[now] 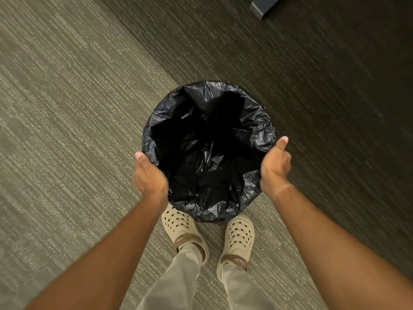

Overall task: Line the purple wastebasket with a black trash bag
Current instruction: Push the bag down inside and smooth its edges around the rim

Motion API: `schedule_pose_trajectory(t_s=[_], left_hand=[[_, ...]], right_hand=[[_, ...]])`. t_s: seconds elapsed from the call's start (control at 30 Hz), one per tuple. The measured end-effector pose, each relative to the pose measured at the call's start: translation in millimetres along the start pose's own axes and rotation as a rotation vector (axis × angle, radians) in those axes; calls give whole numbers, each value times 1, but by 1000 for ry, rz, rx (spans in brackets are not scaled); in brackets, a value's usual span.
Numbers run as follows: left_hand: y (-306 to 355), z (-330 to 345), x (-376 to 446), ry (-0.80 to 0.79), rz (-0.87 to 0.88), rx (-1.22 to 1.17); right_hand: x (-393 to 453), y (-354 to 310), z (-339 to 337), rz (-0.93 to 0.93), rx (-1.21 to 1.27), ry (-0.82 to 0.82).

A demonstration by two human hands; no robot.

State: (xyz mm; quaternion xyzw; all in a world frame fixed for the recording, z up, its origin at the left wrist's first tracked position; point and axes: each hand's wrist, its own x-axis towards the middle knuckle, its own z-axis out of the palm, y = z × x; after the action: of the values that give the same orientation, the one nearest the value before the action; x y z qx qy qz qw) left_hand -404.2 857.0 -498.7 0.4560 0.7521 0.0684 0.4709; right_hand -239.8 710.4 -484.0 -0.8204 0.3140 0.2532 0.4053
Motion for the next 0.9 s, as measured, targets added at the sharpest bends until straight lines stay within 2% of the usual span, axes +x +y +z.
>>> schedule_pose_trajectory(t_s=[0.23,0.37,0.47,0.57,0.63,0.77,0.9], left_hand=[[-7,0,5,3,17,-60],[-13,-9,-18,90,6,-19],[-23,-5,-52,112,-177,15],[-29,10,-75,56,-421,-230],[-25,20,-77,108,-552,-375],[-22,34,-79,246,-545,-419],[-34,38,-71,273,-599,-453]], right_hand=[[0,3,-2,34,44,5],[-18,14,-17,57,-38,124],[-47,30,-20,192,25,121],[-62,34,-4,433,199,106],[-61,37,12,491,261,153],[-56,49,27,395,299,260],[-41,59,24,481,318,286]])
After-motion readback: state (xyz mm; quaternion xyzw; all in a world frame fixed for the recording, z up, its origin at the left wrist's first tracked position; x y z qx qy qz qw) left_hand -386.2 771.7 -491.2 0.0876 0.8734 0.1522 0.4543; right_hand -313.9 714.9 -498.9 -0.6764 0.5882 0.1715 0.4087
